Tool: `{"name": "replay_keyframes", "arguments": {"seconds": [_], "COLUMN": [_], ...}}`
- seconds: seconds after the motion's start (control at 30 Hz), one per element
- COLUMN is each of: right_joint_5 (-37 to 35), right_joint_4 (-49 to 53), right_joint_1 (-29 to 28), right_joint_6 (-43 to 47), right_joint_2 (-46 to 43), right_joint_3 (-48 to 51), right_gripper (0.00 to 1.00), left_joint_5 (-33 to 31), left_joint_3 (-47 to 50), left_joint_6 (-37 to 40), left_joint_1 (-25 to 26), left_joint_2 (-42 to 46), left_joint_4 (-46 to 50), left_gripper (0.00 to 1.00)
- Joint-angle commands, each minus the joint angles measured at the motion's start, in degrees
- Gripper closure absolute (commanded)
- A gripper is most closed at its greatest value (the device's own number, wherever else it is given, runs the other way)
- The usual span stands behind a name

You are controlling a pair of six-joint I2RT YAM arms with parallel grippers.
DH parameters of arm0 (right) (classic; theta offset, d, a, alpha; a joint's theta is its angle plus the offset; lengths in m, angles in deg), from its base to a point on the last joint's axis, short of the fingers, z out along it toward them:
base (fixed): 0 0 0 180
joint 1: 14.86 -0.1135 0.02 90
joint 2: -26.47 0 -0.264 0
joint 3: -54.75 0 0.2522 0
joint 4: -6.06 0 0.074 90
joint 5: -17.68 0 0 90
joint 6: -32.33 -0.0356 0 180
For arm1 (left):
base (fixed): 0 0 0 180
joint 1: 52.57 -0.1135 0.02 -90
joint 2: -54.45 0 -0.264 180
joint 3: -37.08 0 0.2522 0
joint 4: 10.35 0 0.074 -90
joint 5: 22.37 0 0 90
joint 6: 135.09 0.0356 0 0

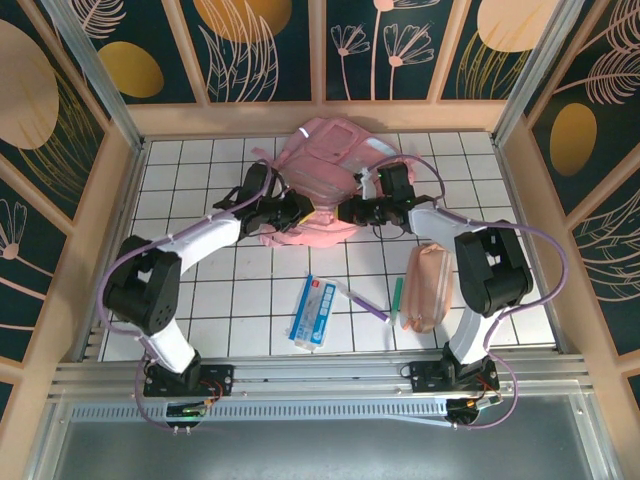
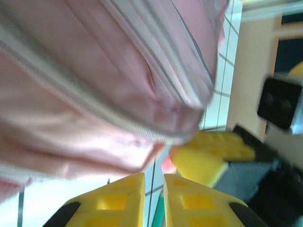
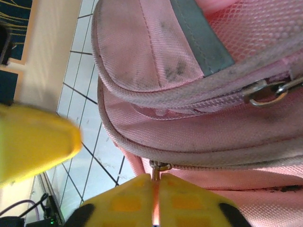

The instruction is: Pack the student bag

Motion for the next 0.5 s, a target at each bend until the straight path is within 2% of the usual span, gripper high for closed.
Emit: {"name": "replay_keyframes", "arguments": {"seconds": [0.0,0.1,0.23,0.4,0.47], "right_joint_5": [3.2,0.4,-3.4,-12.9,-13.5], "right_joint_4": [1.5,6.6,9.3,13.0,13.1], "right_joint_1": [-0.8,-0.1,2.1,3.8,4.2], "right_joint_6": [0.4,2.3,1.2,-6.1,-9.4], "right_joint_2": [1.9,1.5,-2.8,-5.2,-3.7], "right_joint_3": [-2.2,-2.6,-0.8,-2.3,-3.4], "right_gripper": [0.7,0.64,0.56,0.53,0.53], "left_joint_5": [0.3,-1.3,-5.6,-12.1,-13.3], "left_joint_3": [5.6,6.0,3.2,-4.0,-7.2], "left_joint_6": [2.8,4.4,7.0,9.7,10.5], "left_joint_1": [-0.2,2.0,7.4,11.9,12.8], "left_joint_2": [3.8,5.1,4.4,0.1,-1.7], "left_joint_4": [0.3,1.0,2.6,7.0,8.7], "left_gripper": [0.79,0.74,0.61,0.57,0.57]}}
